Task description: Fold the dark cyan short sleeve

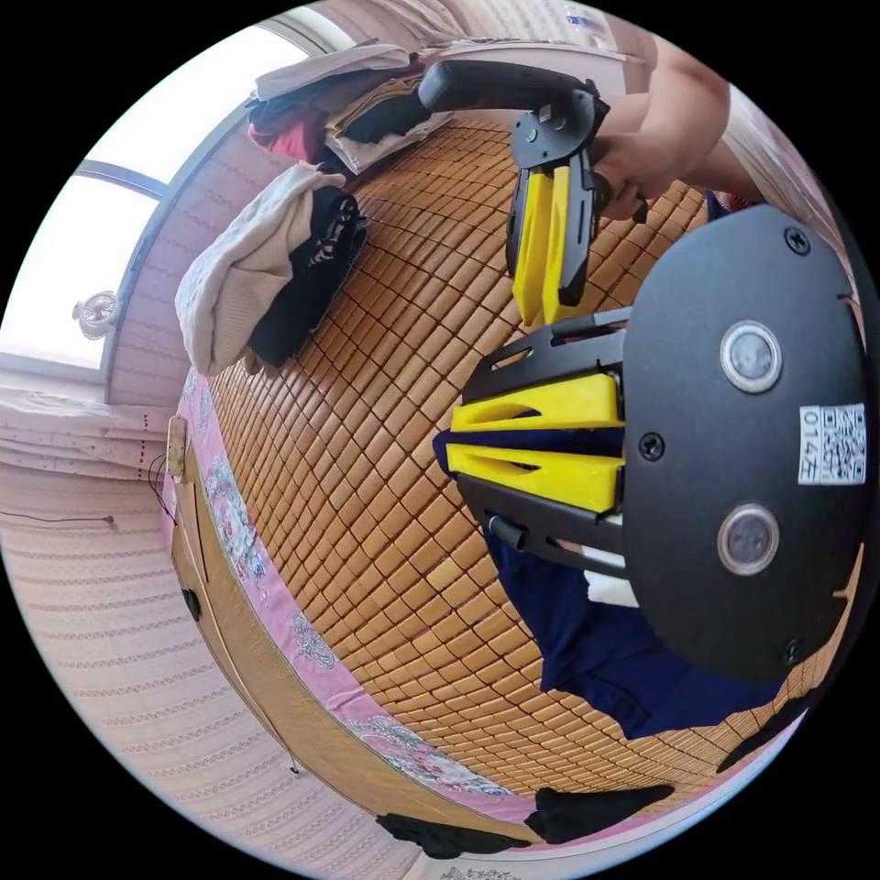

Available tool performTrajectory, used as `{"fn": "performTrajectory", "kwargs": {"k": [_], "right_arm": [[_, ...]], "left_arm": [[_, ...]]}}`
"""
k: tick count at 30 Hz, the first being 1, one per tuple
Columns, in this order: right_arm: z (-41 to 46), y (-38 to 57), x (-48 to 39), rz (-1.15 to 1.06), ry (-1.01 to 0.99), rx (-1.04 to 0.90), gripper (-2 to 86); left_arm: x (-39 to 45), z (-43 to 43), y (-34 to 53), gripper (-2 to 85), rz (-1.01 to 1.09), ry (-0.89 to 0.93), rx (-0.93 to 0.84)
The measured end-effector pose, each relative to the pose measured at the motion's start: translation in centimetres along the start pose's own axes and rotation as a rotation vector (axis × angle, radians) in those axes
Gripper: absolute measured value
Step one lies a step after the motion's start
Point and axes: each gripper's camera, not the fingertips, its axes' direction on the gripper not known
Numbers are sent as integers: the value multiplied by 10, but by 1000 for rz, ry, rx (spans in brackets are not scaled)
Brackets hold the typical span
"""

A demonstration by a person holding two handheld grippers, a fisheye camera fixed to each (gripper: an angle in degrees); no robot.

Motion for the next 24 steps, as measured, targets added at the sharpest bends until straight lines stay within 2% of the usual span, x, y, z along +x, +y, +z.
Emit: {"fn": "performTrajectory", "kwargs": {"k": [4,7,10,12,14,17,19,22,24], "right_arm": [[5,-12,1,-76,75,-87,36],[-4,-14,6,-105,64,-105,11],[-15,-9,11,-138,53,-106,5],[-25,-5,12,-154,46,-95,3],[-39,1,13,-164,34,-71,2],[-52,7,17,-121,25,-38,2],[-52,9,20,-97,41,-52,2],[-47,9,24,-74,59,-106,2],[-50,9,24,-82,61,-110,1]], "left_arm": [[12,75,-25,55,-33,-42,-184],[9,92,-32,16,-95,-99,-193],[21,106,-34,-6,7,-140,-196],[22,108,-34,-8,21,-99,-185],[22,99,-36,-9,22,47,-92],[30,96,-40,-10,79,173,14],[33,112,-43,-9,88,184,-22],[35,133,-40,-8,72,108,-82],[29,126,-35,-7,36,95,-54]]}}
